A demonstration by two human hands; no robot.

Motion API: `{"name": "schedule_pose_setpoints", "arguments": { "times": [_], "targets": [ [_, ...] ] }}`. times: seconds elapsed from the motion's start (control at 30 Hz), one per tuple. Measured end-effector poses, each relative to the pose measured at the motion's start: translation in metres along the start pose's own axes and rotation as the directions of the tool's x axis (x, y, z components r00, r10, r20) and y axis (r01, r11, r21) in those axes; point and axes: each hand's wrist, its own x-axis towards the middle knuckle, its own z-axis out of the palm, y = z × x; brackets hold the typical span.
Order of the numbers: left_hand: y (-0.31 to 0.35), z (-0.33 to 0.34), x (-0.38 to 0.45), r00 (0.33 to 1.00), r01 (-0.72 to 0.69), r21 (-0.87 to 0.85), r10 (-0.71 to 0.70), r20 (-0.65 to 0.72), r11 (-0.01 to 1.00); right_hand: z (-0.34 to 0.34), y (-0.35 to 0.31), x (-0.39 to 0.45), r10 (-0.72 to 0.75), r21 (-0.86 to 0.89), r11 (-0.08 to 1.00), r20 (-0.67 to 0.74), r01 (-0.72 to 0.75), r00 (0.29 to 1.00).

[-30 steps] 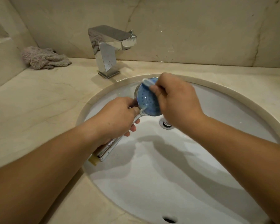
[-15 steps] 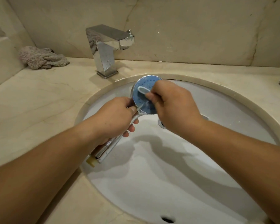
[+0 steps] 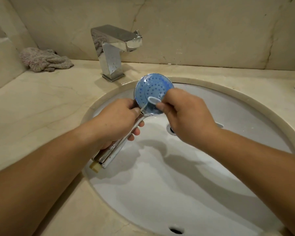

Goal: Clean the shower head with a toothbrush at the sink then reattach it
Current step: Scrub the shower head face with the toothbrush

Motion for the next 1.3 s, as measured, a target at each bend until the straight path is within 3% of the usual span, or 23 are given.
{"name": "schedule_pose_setpoints", "arguments": {
  "times": [0.1,0.23,0.37,0.5,0.6,0.73,0.97,1.13,1.3],
  "targets": [
    [0.0,0.0,-0.001,1.0,0.009,-0.008,-0.009,0.0,1.0,-0.007,0.011,0.009,0.126,0.028,0.992,-0.101,-0.124,0.987],
    [-0.002,0.0,0.0,1.0,0.0,-0.002,0.0,0.003,1.0,0.002,0.0,-0.005,-0.061,-0.005,0.998,0.017,0.061,0.998],
    [-0.002,-0.003,0.0,1.0,0.021,-0.07,-0.022,-0.01,0.997,-0.004,0.01,0.002,0.051,-0.012,0.999,-0.066,-0.052,0.996],
    [-0.002,-0.003,0.0,1.0,0.018,-0.058,-0.018,-0.001,0.998,-0.001,0.008,-0.007,-0.108,-0.042,0.993,0.034,0.109,0.994],
    [-0.002,-0.006,-0.001,1.0,0.016,-0.092,-0.017,-0.012,0.996,-0.008,0.021,-0.001,-0.018,-0.022,1.0,-0.066,0.016,0.998],
    [-0.004,-0.006,0.0,1.0,0.014,-0.053,-0.014,-0.013,0.998,-0.008,0.026,-0.004,0.0,0.023,1.0,-0.042,0.001,0.999],
    [-0.005,0.005,0.001,1.0,-0.023,0.065,0.022,0.017,0.998,-0.014,0.024,0.018,0.19,0.152,0.974,-0.146,-0.168,0.971],
    [-0.001,-0.007,0.002,0.999,-0.035,0.035,0.035,-0.019,0.999,-0.016,0.031,0.003,0.131,0.094,0.988,-0.112,-0.12,0.985],
    [-0.003,0.003,-0.001,0.998,-0.063,0.134,0.064,0.003,0.989,-0.015,0.023,0.015,0.145,0.11,0.986,-0.157,-0.129,0.977]
  ]
}}
